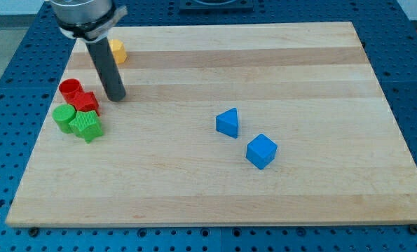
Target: Move the red circle down a bit
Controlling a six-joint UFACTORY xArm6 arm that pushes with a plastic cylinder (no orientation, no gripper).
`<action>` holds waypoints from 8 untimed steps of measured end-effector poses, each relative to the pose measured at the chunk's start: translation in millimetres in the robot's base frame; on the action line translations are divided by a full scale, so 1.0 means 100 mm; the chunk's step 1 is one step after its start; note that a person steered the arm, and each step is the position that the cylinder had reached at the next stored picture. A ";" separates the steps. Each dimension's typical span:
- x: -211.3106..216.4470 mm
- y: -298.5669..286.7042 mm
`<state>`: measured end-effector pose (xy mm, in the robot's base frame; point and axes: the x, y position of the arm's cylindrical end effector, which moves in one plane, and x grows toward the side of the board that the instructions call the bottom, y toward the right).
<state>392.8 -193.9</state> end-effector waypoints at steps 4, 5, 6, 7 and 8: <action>-0.51 -0.31; -0.62 -0.72; -0.47 -0.99; 0.08 -1.10; 0.00 -0.73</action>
<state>392.3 -267.1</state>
